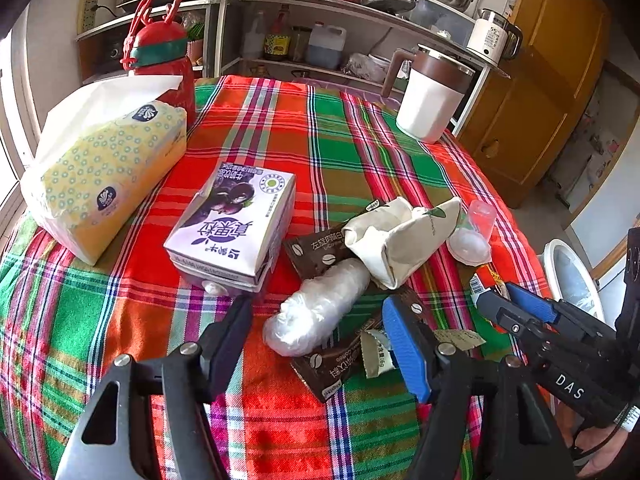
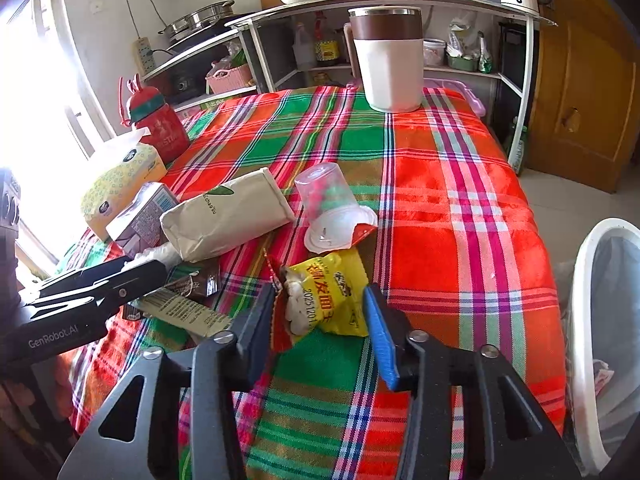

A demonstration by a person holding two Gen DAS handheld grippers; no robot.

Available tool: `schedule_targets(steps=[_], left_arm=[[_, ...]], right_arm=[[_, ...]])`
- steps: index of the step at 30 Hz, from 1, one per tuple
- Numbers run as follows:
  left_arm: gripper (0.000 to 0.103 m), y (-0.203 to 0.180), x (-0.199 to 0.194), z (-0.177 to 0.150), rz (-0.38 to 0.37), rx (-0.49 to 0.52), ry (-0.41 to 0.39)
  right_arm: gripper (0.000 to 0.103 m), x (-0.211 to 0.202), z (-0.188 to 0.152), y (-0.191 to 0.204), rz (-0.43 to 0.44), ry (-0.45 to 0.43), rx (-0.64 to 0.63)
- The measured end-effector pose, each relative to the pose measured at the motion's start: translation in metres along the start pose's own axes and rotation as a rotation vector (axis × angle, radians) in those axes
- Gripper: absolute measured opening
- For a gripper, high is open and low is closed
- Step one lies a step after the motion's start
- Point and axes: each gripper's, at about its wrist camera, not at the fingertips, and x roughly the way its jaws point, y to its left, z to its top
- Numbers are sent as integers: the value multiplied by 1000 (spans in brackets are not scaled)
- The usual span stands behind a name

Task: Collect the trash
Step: 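Grasp the crumpled clear plastic wrap with the left tool while the right tool grasps the yellow snack bag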

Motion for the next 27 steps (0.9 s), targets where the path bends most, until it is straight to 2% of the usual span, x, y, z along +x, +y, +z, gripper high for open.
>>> schedule_targets(steps=[2, 13, 27], left_arm=[[59, -1, 1, 0, -11, 1, 4], [31, -8, 2, -1, -6, 23, 10], [30, -13, -16, -12, -25, 4, -20]], right_arm=[[39, 0, 0, 2, -2, -2, -6], [35, -6, -4, 2, 4, -19, -9], [34, -27, -14, 0, 6, -61, -10]])
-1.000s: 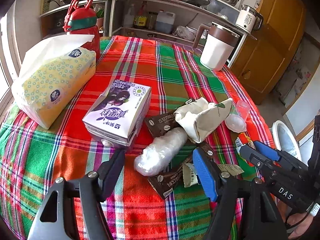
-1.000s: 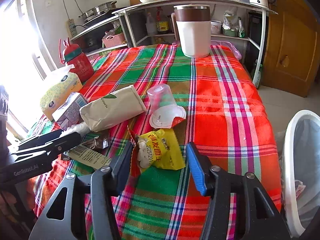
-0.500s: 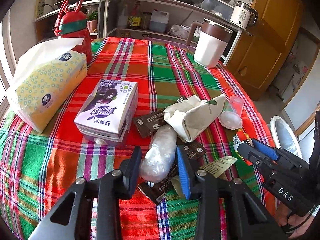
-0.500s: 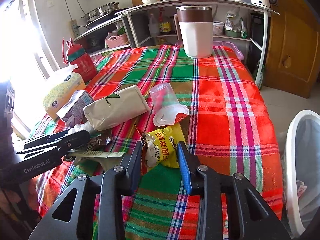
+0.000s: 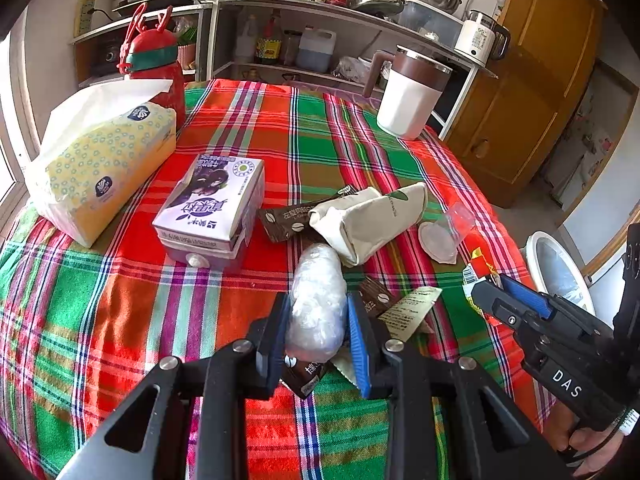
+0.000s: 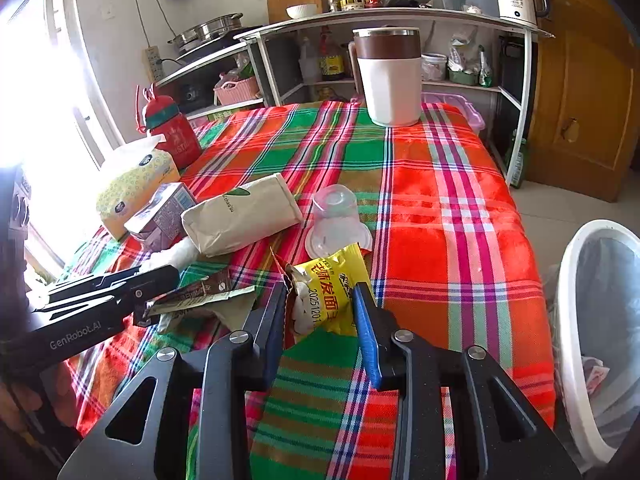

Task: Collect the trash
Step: 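Grasp the crumpled clear plastic wrap with the left tool while the right tool grasps the yellow snack bag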

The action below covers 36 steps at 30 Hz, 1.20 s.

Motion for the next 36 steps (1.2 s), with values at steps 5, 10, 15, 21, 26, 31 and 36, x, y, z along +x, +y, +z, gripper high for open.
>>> schedule_targets(steps=[5, 10, 15, 21, 26, 31, 36], left_arm=[[30, -5, -18, -2, -12, -8, -39], [30, -15, -33, -2, -27, 8, -69], [30, -27, -37, -5, -27, 27, -78], [30, -17, -37, -14, -4, 2, -63], [52, -9, -24, -14, 77, -16, -41], [59, -4, -11, -13, 76, -26, -10], [55, -2, -4, -14, 66, -46, -6]], right_arm=[[34, -10, -4, -4, 7, -17, 16], [34, -24, -6, -8, 11, -41, 31], [34, -38, -9, -12, 12, -65, 43], [34, -48, -15, -18, 16, -79, 58], [34, -49, -18, -18, 21, -76, 67], [34, -50, -19, -19, 20, -77, 77], [34, -49, -20, -18, 16, -74, 76]])
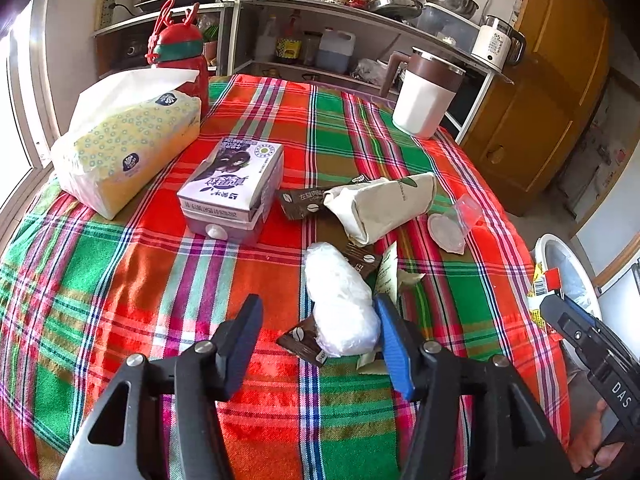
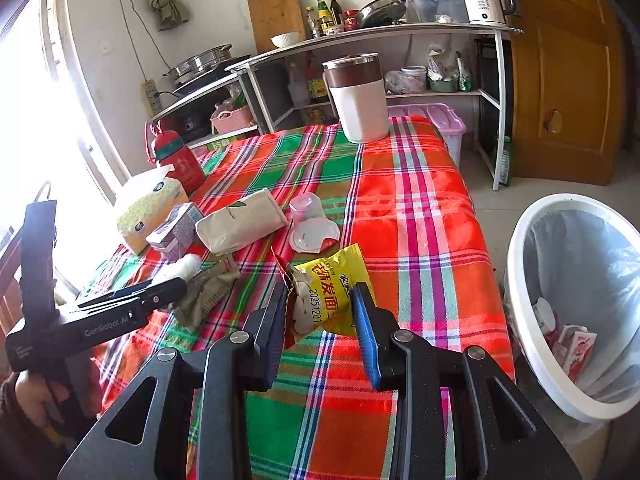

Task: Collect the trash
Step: 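Grasp the crumpled clear plastic wrap with the left tool while the right tool grasps the yellow snack bag, then carry the plastic wrap and yellow bag with both tools over the white bin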

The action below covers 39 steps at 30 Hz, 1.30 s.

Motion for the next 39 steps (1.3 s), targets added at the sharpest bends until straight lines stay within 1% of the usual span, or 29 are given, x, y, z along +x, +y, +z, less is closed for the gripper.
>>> schedule_targets(steps=[2, 5, 7, 11, 18, 26, 33, 39], left_arm=[[36, -2, 2, -1, 0, 11, 7], [29, -5, 1, -2, 2, 25, 7], [27, -5, 0, -2, 0, 24, -1], [25, -6, -3, -2, -2, 26, -6], [25, -6, -10, -5, -7, 21, -20], [25, -15, -31, -3, -24, 44, -65], [25, -43, -55, 1, -74, 108, -112], [25, -79, -59, 4, -128, 162, -123]], right_arm=[[34, 0, -1, -1, 0, 1, 4], [34, -1, -1, -3, -1, -1, 11], [34, -1, -1, -3, 0, -2, 12], [34, -2, -1, -4, 2, -2, 12], [34, -4, -3, -8, 0, -5, 25], [34, -11, -2, -8, -2, -28, 33], [34, -30, 1, -16, -17, -67, 43], [34, -51, 3, -34, -42, -100, 54]])
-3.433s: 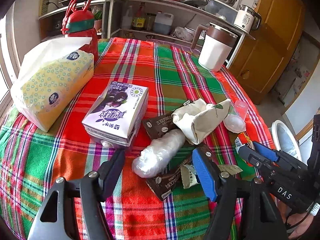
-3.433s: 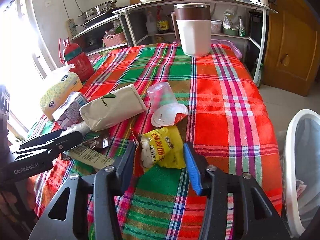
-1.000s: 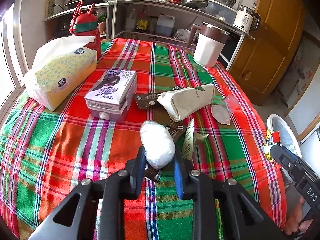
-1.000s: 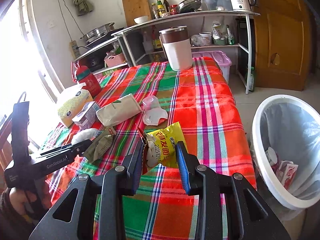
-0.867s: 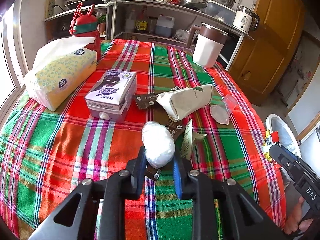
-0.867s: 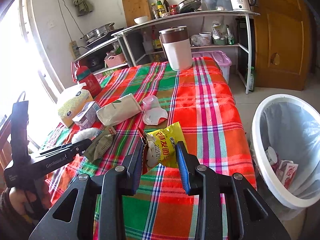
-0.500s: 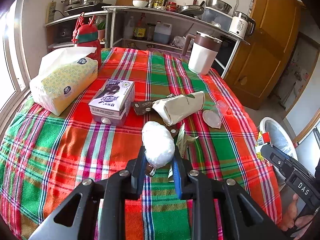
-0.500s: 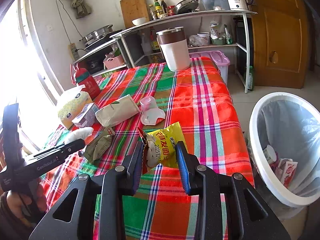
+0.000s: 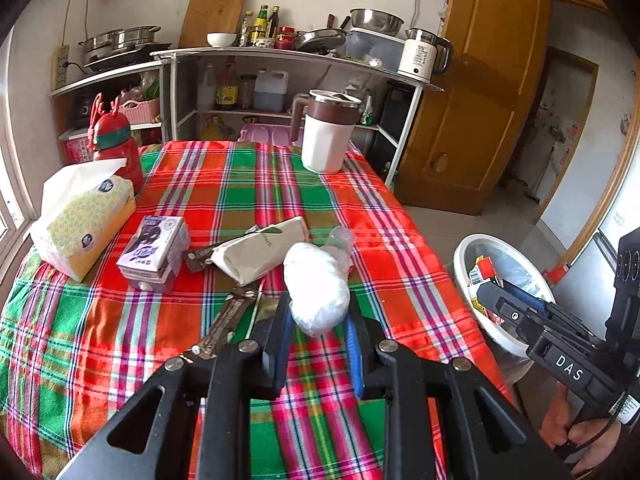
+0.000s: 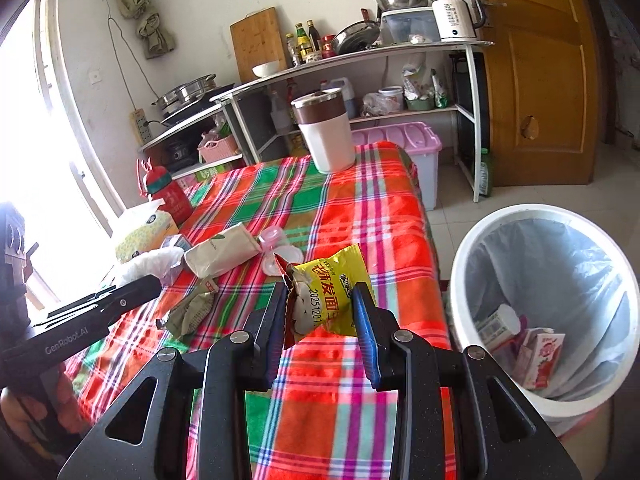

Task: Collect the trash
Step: 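Carry the plastic wrap and yellow bag with both tools over the white bin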

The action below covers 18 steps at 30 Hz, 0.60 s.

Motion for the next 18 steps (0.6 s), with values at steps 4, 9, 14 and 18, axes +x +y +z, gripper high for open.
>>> schedule_targets(steps=[4, 9, 14, 18], left_arm=[[25, -24, 5, 5, -36, 29, 0], [25, -58, 14, 11, -84, 77, 4], [25, -94, 27, 16, -135, 117, 20], [25, -124, 38, 14, -176, 162, 37]], right_arm=[[34, -12, 3, -16, -27, -19, 9], [34, -27, 8, -44, -66, -41, 41], [34, -38, 8, -76, -110, -51, 81], [34, -45, 6, -101, -152, -48, 109]])
